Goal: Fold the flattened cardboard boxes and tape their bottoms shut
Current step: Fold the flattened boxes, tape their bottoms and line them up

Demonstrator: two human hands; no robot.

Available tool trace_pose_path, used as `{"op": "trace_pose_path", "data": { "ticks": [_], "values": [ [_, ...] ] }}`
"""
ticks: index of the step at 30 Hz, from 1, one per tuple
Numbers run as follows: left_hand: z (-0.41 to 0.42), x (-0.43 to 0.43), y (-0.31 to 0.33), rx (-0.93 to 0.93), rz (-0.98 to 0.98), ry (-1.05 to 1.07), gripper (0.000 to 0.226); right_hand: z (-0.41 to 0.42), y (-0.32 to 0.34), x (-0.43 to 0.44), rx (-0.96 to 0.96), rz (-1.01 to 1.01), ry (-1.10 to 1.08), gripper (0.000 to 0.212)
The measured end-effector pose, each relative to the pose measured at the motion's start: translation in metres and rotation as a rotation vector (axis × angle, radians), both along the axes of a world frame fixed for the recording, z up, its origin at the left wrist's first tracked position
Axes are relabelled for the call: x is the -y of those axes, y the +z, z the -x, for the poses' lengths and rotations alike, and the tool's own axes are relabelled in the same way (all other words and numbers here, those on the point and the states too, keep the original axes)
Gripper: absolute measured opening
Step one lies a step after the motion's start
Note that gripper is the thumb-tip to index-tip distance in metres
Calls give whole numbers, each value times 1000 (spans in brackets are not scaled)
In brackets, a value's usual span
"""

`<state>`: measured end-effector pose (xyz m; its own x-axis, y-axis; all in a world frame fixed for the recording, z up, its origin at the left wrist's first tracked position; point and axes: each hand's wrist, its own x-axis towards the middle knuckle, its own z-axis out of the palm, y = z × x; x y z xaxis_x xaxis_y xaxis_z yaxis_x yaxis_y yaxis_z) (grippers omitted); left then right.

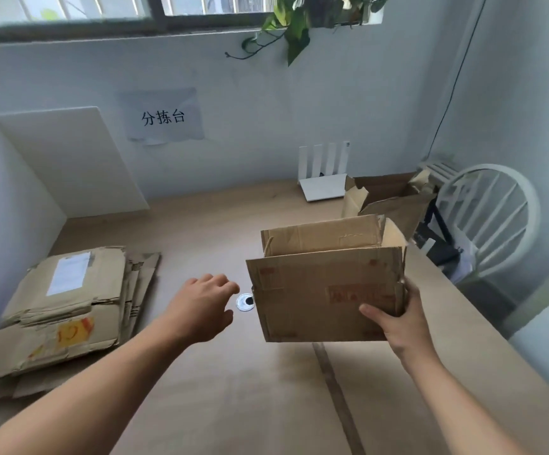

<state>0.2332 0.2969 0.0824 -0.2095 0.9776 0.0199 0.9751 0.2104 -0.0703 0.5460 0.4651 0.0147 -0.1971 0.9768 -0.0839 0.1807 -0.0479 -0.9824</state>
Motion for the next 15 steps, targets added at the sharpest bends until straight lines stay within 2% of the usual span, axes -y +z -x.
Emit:
{"op": "trace_pose_path", "data": {
  "ticks": [5,10,15],
  "values": [
    [24,-77,-20,101,21,74,45,53,-17,-89,-42,-10,58,85],
    [50,-124,-52,198,30,148,47,101,-41,-167,-116,-18,90,90],
    [67,-151,-83,301,-8,216,42,129,-64,-223,-48,-83,89,94]
  ]
}}
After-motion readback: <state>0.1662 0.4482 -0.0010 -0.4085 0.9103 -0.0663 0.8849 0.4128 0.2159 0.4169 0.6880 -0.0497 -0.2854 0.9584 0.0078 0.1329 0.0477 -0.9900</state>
